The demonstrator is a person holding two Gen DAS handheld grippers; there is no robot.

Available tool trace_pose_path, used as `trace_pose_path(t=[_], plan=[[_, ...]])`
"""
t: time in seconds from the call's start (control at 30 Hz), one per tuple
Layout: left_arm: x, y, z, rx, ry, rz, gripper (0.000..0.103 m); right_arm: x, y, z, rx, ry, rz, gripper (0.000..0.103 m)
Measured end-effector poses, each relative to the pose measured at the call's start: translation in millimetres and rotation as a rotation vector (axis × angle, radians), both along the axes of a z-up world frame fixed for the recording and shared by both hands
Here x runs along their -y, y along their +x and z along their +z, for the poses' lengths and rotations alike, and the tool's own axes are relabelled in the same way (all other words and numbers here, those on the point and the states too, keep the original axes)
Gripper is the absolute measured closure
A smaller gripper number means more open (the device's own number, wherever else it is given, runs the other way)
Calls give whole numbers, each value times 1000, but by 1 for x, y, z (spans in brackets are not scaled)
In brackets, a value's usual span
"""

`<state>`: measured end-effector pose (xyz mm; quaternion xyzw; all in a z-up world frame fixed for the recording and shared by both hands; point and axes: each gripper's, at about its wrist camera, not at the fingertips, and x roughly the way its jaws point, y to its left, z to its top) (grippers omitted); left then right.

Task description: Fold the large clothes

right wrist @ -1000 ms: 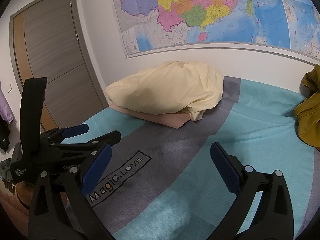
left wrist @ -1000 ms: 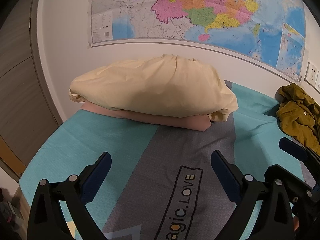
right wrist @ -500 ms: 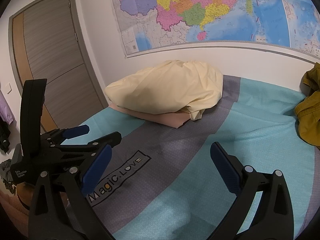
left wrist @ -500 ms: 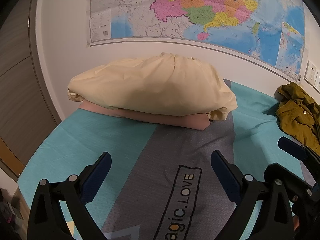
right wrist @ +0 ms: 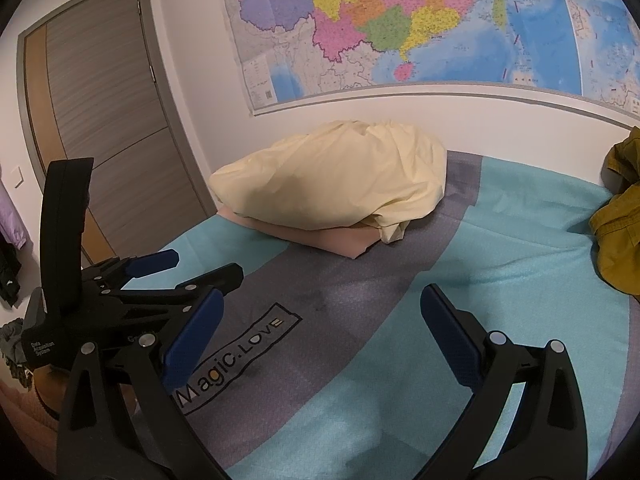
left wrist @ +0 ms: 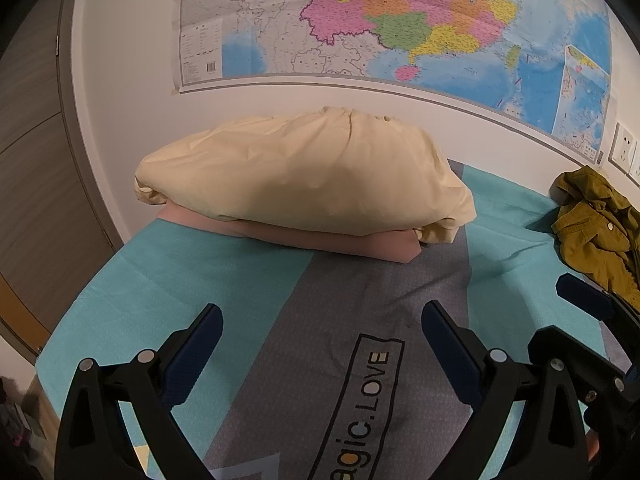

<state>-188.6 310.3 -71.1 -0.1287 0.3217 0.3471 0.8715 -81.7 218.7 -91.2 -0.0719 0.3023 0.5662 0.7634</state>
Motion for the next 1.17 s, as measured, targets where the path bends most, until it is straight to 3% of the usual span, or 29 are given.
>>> trace_pose_path(t=[0.7,0.9,1.17], plan=[[-2,3,1,10,3,2,7,-1,2,-1,-10,0,-5,6],[6,5,4,17,74,-2,7,1,4,-2,-17,13,-7,6],[15,27,-5,16,-35,-102,7,34,17,0,-19,13,-109,6]])
